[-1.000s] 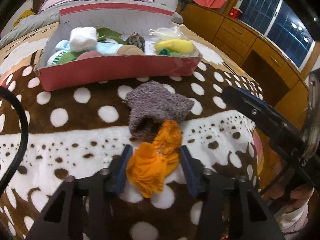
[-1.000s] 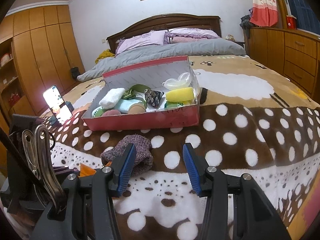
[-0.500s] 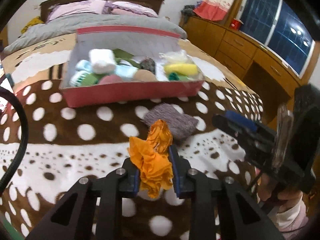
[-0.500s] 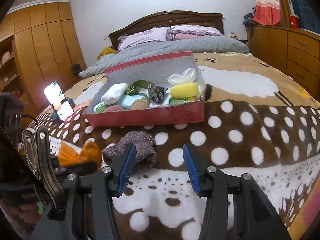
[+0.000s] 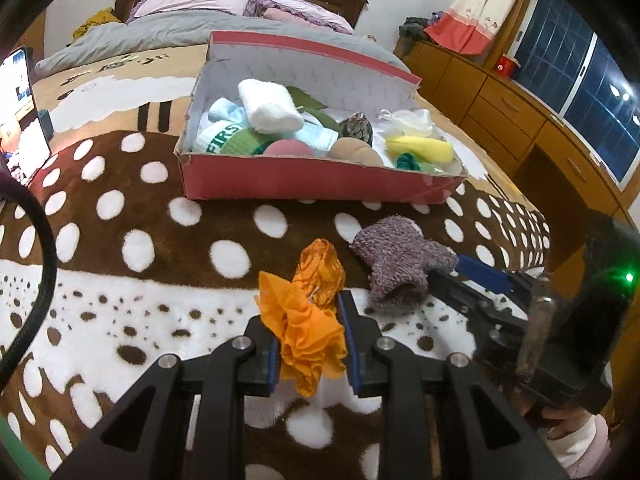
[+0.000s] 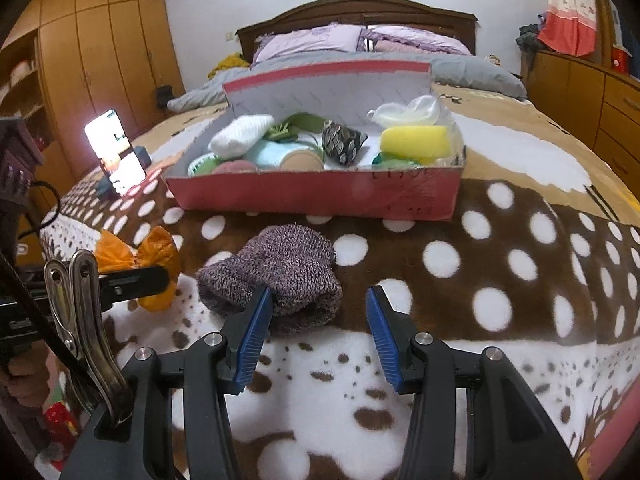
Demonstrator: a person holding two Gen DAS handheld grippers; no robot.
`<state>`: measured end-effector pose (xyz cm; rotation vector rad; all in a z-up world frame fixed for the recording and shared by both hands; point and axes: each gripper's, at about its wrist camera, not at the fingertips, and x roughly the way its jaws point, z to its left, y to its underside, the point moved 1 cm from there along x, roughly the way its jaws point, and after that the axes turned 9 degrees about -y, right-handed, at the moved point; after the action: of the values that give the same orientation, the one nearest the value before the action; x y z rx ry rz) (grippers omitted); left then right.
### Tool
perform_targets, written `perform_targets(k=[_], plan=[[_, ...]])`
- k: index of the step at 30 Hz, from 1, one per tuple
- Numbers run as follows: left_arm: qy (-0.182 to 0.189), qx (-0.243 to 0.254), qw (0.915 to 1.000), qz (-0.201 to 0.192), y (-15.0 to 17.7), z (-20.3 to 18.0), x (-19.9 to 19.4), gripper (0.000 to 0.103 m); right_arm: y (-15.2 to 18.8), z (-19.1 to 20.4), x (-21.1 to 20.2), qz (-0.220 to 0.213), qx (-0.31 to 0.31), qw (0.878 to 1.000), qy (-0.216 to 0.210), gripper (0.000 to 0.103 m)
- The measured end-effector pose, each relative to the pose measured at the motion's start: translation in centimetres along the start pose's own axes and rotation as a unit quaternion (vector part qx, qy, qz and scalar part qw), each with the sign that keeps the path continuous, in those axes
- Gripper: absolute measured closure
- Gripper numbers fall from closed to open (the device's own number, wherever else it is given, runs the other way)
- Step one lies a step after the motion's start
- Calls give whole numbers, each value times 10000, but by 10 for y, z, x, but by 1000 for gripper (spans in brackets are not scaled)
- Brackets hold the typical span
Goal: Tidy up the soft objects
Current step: 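Grasp the grey knitted sock with the right gripper, then carry the orange bow and grey sock into the shoebox and open both grippers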
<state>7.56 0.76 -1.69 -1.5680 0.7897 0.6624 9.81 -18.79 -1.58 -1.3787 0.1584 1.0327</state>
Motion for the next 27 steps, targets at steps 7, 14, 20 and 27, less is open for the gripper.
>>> perform_targets(k=[7, 14, 20, 27], plan=[[5, -61, 10000, 66, 0, 2, 6, 77, -5, 0, 23, 227, 31, 9995, -224, 53], [7, -68, 10000, 48, 0, 2, 6, 77, -2, 4, 19, 164, 40, 9988, -469, 85], [7, -76, 9999, -81, -4, 2, -2, 77, -5, 7, 5, -81, 14, 9986, -528, 90], [-4, -3, 9997, -264, -19, -4, -13, 77, -16, 3, -15, -374, 72, 9979, -532, 91]])
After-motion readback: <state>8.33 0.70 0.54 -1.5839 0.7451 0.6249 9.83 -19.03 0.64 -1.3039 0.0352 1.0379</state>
